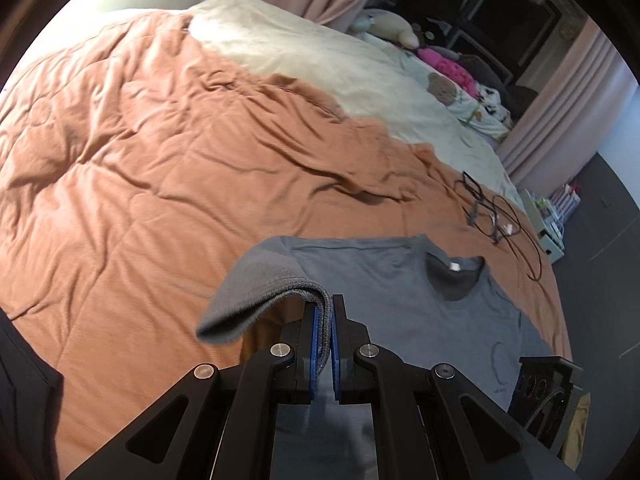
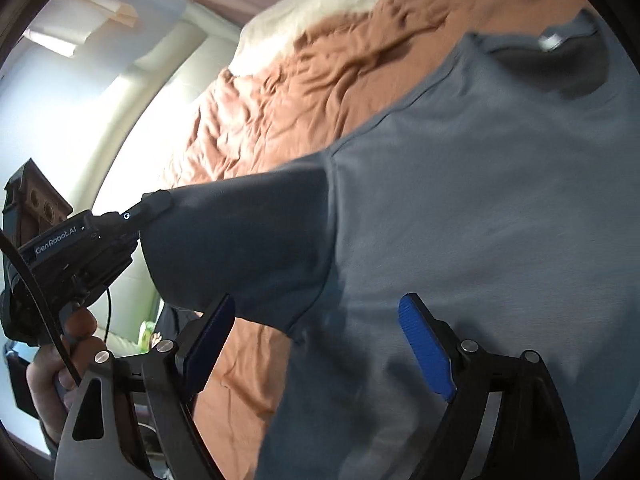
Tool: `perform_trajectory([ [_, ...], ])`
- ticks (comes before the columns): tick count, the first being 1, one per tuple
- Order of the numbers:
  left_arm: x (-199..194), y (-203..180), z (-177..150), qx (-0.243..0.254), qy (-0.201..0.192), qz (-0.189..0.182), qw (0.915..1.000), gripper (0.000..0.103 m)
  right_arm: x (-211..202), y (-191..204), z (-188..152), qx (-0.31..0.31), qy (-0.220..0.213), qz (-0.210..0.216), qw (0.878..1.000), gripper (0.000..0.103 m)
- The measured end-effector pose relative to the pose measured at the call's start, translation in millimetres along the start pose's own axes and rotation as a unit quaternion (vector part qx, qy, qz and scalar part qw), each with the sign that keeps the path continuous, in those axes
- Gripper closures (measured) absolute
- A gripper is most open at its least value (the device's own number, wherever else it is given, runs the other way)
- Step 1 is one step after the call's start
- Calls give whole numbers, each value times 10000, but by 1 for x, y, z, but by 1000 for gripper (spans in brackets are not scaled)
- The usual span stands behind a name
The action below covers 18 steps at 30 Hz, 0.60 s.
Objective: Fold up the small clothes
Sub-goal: 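Grasp the t-shirt side edge with the left gripper and fold it inward over the body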
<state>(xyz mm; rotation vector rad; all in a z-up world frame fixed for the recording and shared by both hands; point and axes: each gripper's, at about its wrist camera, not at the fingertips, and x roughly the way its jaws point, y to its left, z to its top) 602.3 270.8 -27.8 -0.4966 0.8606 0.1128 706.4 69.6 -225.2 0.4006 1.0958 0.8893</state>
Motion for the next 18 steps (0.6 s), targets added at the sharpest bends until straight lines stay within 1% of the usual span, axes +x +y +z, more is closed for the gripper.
perform_trajectory([
  [6,13,-36,-7,225,130,5,9997,98,-39,-32,-5,327,-238,25,9992,20],
  [10,30,-55,-17,274,290,-6,9992,98,-69,-54,-15,524,-301,18,9982,20],
  [12,38,-63,-22,304,370,-36,9988,98,-77,-64,-16,586,-331,-22,9977,20],
  [15,55,-75,-30,345,553,-109,9978,98,-92,-70,-21,656,-366,-52,9972,20],
  [18,73,-87,-39,347,815,-270,9957,98,-109,-82,-25,710,-405,-24,9966,20],
])
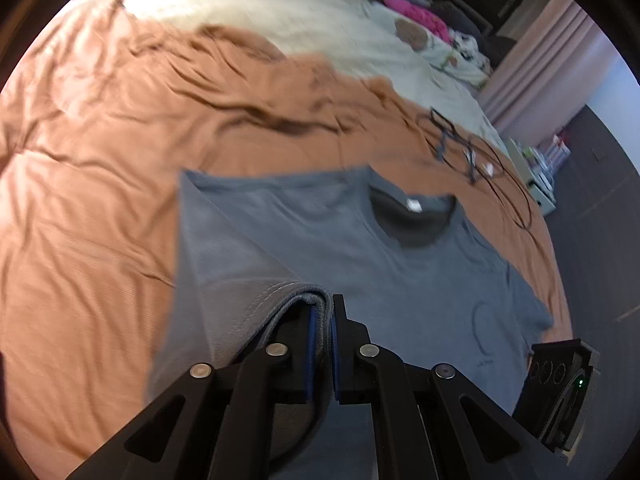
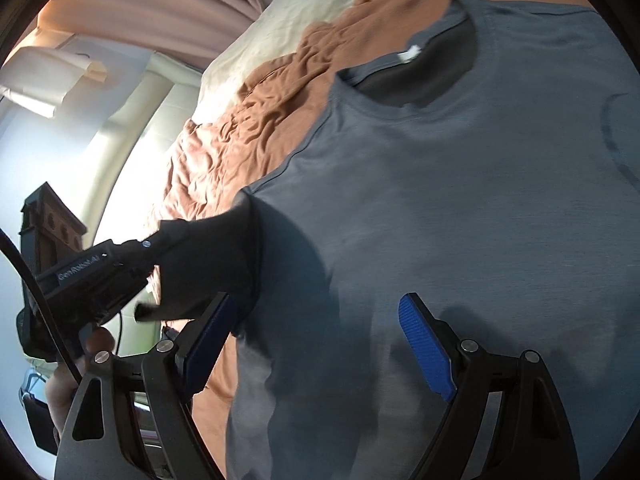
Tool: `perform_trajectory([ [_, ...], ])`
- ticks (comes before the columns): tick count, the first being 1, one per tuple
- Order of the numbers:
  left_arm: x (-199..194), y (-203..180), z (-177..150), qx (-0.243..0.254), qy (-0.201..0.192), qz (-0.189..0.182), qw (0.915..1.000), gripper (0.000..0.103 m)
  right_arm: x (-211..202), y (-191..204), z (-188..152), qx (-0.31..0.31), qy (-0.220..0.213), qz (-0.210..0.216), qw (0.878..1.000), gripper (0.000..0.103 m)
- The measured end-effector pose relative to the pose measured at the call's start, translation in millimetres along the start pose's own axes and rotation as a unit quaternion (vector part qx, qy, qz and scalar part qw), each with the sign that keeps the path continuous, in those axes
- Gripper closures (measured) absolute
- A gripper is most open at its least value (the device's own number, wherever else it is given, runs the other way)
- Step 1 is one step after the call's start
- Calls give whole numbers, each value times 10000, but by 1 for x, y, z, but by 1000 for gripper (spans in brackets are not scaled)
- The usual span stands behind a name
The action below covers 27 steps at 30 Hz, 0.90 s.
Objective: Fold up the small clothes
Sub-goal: 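Grasp the t-shirt side edge with the left gripper and fold it inward over the body, then release the folded side with the left gripper and lift away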
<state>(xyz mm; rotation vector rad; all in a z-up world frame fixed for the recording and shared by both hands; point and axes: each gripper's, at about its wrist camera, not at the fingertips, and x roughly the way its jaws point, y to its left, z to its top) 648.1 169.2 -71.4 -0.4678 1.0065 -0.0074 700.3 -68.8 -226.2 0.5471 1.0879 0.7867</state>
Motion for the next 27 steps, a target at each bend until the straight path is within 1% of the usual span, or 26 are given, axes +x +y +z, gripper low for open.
perform_trajectory([
  [1,7,-4,-2,32,98,-52,9999,96,-3,-2,-1,15,-11,15,10000,20],
  [2,10,-6,-3,55,156,-72,9998,91,-6,-4,-1,18,-15,9,10000,20],
  [3,13,-9,-5,92,225,-116,9996,88,-8,-6,-1,10,-15,-14,10000,20],
  [4,15,-10,-6,133,272,-179,9994,77,-10,-7,-2,-14,-11,-67,10000,20],
  [5,14,-10,-7,165,268,-181,9993,62,-11,-7,-2,-32,-10,-93,10000,20],
  [7,7,-7,-8,186,138,-60,9997,46,-12,-7,-1,-41,-5,-85,10000,20],
  [9,-1,1,-8,138,36,35,9999,45,-11,-4,-2,-53,13,-106,9999,20],
  [14,-8,27,-7,-27,4,302,9995,45,0,13,-8,-274,110,-143,9995,20],
  [18,-2,47,-11,-205,90,368,9991,46,13,18,-9,-347,119,-240,9990,20],
  [21,2,61,-18,-208,161,523,9983,51,23,24,-10,-523,167,-312,9980,20],
  [22,4,67,-20,-221,207,558,9980,56,27,27,-11,-612,195,-355,9973,20],
  [23,7,73,-22,-251,290,581,9976,63,31,31,-10,-745,217,-412,9961,20],
  [25,12,85,-24,-295,470,668,9962,70,39,42,-10,-1052,267,-594,9923,22],
  [27,14,98,-27,-307,569,752,9951,71,47,54,-9,-1443,343,-826,9855,27],
])
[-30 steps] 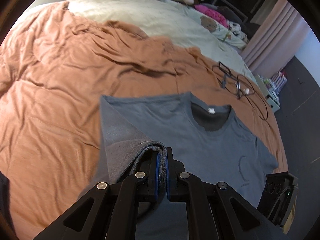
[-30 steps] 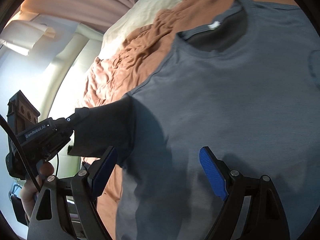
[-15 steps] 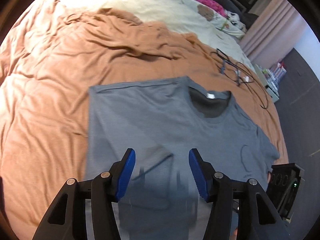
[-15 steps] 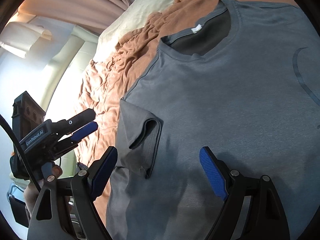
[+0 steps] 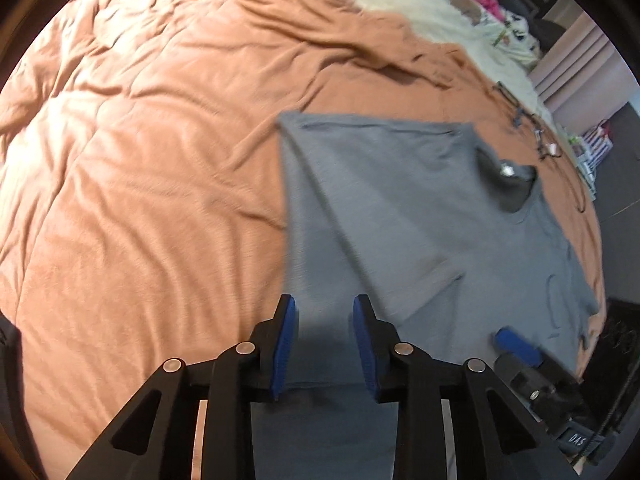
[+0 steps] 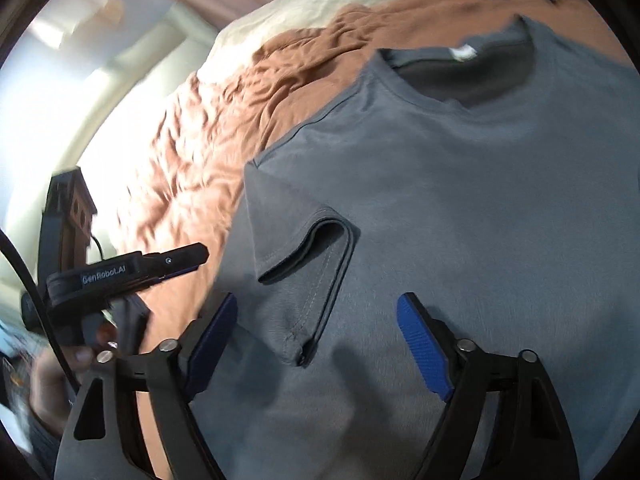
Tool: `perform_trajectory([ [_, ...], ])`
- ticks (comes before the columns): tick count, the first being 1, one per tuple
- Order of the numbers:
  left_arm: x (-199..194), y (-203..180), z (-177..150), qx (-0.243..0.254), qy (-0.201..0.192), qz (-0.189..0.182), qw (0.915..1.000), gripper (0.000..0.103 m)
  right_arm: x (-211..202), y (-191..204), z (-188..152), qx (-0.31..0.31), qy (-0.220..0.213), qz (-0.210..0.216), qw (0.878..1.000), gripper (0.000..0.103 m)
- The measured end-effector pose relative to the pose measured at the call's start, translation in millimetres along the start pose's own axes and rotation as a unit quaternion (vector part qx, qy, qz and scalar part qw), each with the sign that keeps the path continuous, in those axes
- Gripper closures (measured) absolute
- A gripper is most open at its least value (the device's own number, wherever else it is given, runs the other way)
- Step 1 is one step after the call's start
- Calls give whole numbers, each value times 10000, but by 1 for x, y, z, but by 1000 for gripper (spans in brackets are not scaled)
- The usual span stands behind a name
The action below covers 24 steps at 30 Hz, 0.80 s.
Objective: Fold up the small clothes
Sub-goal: 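Release the folded side with the left gripper and lift away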
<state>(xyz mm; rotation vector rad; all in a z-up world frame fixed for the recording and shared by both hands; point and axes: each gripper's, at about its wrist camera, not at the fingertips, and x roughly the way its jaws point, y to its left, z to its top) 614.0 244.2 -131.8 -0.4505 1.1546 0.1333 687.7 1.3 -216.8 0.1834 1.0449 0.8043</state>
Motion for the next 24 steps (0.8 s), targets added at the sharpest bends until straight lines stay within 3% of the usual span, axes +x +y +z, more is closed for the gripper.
perform_trajectory([
  [5,6,19,-9,-44,172,-66,9998,71,11,26,8,-627,71,-406,9972,28],
  [8,8,28,-16,-97,240,-192,9995,72,19,45,10,-965,137,-517,9939,38],
  [12,10,38,-22,-150,331,-316,9988,76,36,72,13,-1531,250,-647,9858,39],
  [18,17,45,-24,-193,455,-472,9977,81,62,86,17,-1825,437,-789,9791,39],
  [24,22,50,-25,-199,494,-580,9969,83,96,86,17,-1992,730,-1284,9688,39],
])
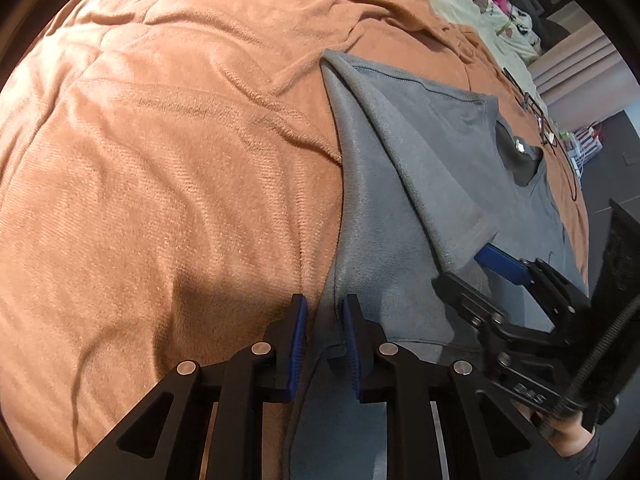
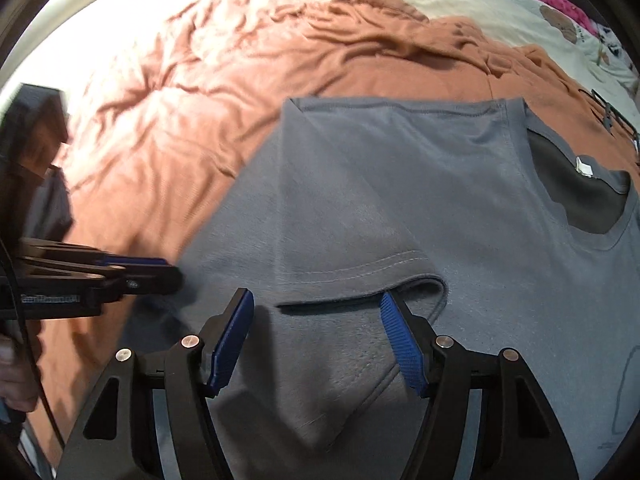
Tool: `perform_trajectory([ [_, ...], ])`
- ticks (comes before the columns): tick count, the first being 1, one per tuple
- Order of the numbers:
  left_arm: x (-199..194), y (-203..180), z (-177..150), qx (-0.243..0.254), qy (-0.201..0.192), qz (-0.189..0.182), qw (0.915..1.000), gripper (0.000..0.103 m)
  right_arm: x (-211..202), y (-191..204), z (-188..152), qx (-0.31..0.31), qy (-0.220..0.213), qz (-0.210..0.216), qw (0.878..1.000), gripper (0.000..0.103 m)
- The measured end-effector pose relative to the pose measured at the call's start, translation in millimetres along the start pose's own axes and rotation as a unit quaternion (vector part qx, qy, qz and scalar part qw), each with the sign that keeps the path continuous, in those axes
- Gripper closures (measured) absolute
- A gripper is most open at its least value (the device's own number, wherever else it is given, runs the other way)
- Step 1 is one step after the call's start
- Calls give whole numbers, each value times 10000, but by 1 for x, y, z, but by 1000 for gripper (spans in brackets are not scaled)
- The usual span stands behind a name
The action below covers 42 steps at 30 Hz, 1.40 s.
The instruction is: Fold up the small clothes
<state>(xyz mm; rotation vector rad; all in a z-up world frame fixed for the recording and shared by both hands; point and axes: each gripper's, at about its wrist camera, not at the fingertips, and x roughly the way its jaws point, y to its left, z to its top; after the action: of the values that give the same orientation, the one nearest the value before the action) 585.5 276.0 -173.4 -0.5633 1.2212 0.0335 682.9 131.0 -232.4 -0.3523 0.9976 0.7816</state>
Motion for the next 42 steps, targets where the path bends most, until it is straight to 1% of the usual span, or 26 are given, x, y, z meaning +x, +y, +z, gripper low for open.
perform_trajectory([
  [2,1,2,1,-15,14,-36,10000,85,5,3,5,-98,-6,-87,9999,39],
  [3,1,2,1,-15,19,-46,10000,85,6,5,7,-153,-16,-165,9997,48],
  [4,2,3,1,-7,22,-54,10000,85,8,5,11,-169,-8,-225,9996,55],
  [6,1,4,0,11,21,-56,10000,85,6,0,15,-46,-32,-159,9999,78],
  [8,1,5,0,11,21,-64,10000,85,4,-12,21,154,-77,-166,9997,92],
  [10,1,5,0,6,21,-74,10000,85,0,-26,25,345,-170,-282,9989,94],
  [12,1,5,1,13,30,-72,10000,85,-3,-40,28,557,-261,-286,9977,99],
  [14,1,6,1,28,45,-55,10000,85,-6,-52,28,751,-333,-324,9961,99],
  [16,1,4,2,50,67,-9,10000,85,-8,-71,30,1079,-391,-489,9922,99],
  [18,2,2,3,61,77,27,9999,85,-9,-91,30,1512,-379,-595,9860,98],
  [20,2,1,3,57,78,55,9999,85,-9,-105,28,1814,-346,-242,9825,98],
  [22,2,0,4,50,69,69,9999,85,-7,-110,24,1934,-275,197,9805,98],
  [23,2,0,4,25,60,71,10000,85,-7,-110,21,1925,-259,284,9806,96],
  [25,2,0,4,-23,50,81,10000,85,-8,-111,15,1908,-302,442,9802,84],
  [27,1,-3,4,-28,32,99,9999,85,-9,-114,11,1997,-330,603,9775,40],
  [28,0,-3,3,-23,35,115,9999,84,-9,-117,7,2098,-389,700,9745,37],
  [30,-1,-2,4,-75,40,107,9999,83,-6,-123,7,2251,-370,909,9694,37],
  [32,-2,-1,4,-129,31,74,9999,83,-2,-128,6,2383,-357,1324,9615,37],
  [34,-3,-1,3,-104,17,85,9999,83,4,-132,5,2508,-326,1582,9545,37],
  [35,-3,-1,3,-93,19,92,9999,83,8,-133,4,2569,-285,1638,9520,39],
  [36,-3,-1,3,-92,21,95,9999,83,13,-135,4,2631,-218,1684,9497,50],
  [38,-2,-1,3,-95,16,95,9999,83,23,-139,4,2697,-133,1632,9489,61],
  [39,-2,-1,2,-99,9,94,9999,83,27,-141,3,2716,-137,1534,9500,71],
  [40,-2,-2,1,-96,2,97,9999,83,27,-144,3,2737,-138,1480,9503,76],
  [42,-2,-3,0,-84,-7,110,9999,83,31,-150,4,2810,-102,1457,9485,94],
])
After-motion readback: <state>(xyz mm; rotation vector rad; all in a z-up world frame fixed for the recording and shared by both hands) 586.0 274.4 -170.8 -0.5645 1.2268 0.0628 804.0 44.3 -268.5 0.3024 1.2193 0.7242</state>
